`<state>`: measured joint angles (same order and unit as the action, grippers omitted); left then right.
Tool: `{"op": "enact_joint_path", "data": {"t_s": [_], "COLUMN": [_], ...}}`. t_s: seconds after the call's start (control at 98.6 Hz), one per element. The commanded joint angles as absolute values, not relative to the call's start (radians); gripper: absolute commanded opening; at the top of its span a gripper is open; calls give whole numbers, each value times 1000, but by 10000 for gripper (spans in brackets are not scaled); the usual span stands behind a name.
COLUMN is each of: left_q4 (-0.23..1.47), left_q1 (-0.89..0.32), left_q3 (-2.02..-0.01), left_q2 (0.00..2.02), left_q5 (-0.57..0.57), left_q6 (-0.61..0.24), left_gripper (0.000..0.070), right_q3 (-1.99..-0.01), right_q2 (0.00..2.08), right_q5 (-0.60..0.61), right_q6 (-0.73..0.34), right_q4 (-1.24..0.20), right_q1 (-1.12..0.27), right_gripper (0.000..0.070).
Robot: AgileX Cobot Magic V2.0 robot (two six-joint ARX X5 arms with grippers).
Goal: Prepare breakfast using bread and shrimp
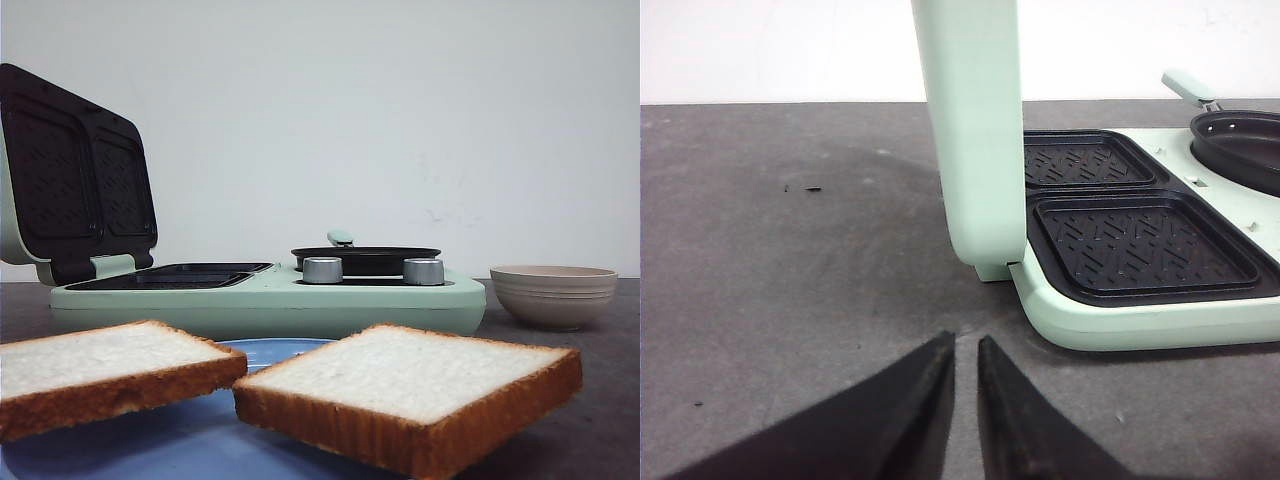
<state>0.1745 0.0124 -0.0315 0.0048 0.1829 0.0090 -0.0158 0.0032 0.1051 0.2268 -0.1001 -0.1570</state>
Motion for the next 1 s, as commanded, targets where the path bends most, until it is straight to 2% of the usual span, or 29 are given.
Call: {"op": "enact_joint_path", "data": {"t_s": [0.0,0.507,0.73,0.892,0.994], "left_q4": [179,163,138,135,133], "left_q1": [12,12,12,12,12], "left_q3": [-14,-14,-14,-14,-20], "left_q2": [4,4,4,4,4], "left_q5": [184,185,188,188,189], "left_q6": [7,1,-162,-267,-419], "left_gripper": [0,0,0,0,1], "right_q3": [-12,-12,-12,-13,-14], "right_q2": [4,4,4,4,4], "right_q5": [105,106,105,105,104], "right_q6": [207,100,-49,-195,-254], "right_q4": [-89,-89,-89,-89,-90], "right_q1": [-159,-159,-159,-159,-159], "right_gripper": [0,0,0,0,0]}}
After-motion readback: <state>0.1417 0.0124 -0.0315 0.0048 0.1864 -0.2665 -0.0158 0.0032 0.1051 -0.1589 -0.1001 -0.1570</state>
